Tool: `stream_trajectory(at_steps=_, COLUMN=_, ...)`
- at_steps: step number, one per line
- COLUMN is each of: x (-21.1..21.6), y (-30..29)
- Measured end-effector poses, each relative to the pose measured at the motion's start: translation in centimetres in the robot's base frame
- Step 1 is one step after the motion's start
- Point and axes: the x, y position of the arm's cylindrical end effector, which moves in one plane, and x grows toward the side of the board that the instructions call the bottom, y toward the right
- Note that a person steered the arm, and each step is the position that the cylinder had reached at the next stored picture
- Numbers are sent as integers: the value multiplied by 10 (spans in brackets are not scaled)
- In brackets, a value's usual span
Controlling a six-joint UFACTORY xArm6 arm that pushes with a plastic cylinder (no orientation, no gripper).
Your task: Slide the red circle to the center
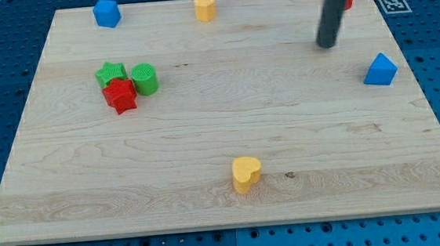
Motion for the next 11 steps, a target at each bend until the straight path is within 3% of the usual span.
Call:
stream_trajectory(at_steps=1, x=-3, y=86)
stream_trajectory(at_steps=2, x=-35, y=116)
stream_trajectory(at_steps=4, x=-118, y=92)
stream_trajectory(at_steps=5, x=-118, y=86)
stream_trajectory(at_steps=9, x=-118, y=-56)
stream_trajectory(at_steps=11, x=-58, y=-102)
